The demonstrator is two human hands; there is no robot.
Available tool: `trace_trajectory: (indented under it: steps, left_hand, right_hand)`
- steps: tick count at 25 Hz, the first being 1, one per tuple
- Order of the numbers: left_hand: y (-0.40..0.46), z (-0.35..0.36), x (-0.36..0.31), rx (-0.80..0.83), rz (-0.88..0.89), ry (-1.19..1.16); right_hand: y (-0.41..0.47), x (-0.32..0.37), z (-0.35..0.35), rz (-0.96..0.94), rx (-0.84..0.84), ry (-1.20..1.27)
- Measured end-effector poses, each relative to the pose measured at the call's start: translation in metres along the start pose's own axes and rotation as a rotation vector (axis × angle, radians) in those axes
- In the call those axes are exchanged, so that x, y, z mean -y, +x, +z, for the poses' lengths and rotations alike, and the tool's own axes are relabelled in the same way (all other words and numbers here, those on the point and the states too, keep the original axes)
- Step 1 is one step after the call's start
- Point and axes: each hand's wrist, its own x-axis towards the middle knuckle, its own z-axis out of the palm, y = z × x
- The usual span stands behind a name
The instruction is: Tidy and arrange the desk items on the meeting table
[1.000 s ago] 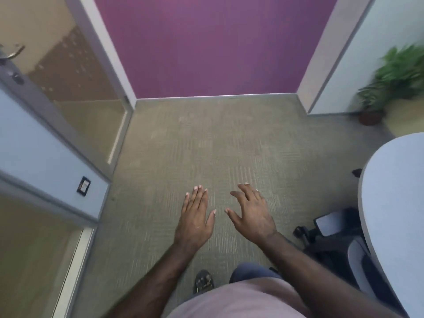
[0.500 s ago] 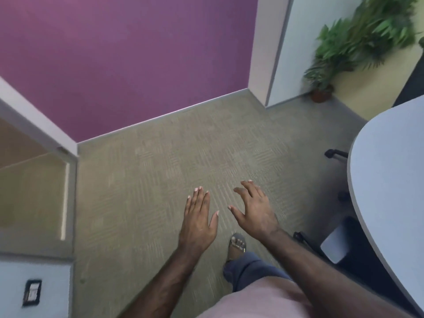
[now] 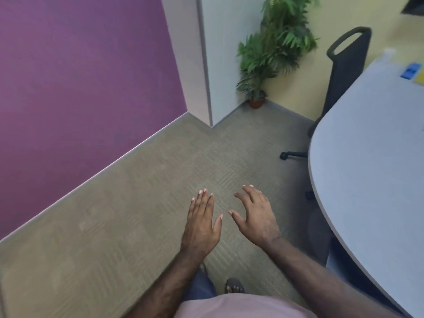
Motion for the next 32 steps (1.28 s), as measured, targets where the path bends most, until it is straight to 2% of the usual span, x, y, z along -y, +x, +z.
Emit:
trace_trajectory:
  steps: [1, 5, 6, 10, 16, 21, 26, 32]
  left_hand:
    - [0.005, 0.000, 0.002, -0.030, 0.011, 0.004]
    - [0.110, 0.022, 0.032, 0.032, 0.202, -0.073]
    - [0.116, 0.023, 0.034, 0.020, 0.214, -0.065]
    - [0.221, 0.035, 0.054, 0.127, 0.377, -0.139]
    - [0.304, 0.049, 0.042, 0.157, 0.464, -0.236]
    - [0.374, 0.078, 0.002, 0.235, 0.566, -0.341]
    - [0.444, 0.121, -0.053, 0.302, 0.666, -0.359]
    - [0.547, 0.188, -0.134, 0.384, 0.804, -0.324]
  right_hand:
    - [0.003, 0.003, -0.002, 0.000, -0.013, 0.014]
    - [0.073, -0.012, -0.006, 0.200, -0.144, 0.006]
    - [0.073, -0.011, -0.008, 0.198, -0.144, 0.012]
    - [0.133, -0.018, -0.019, 0.395, -0.239, -0.029]
    - [0.169, -0.029, -0.034, 0.527, -0.316, -0.084]
    - [0.199, -0.067, -0.050, 0.680, -0.421, -0.088]
    - [0.236, -0.139, -0.067, 0.769, -0.488, -0.085]
    - [0.292, -0.258, -0.100, 0.861, -0.559, -0.038]
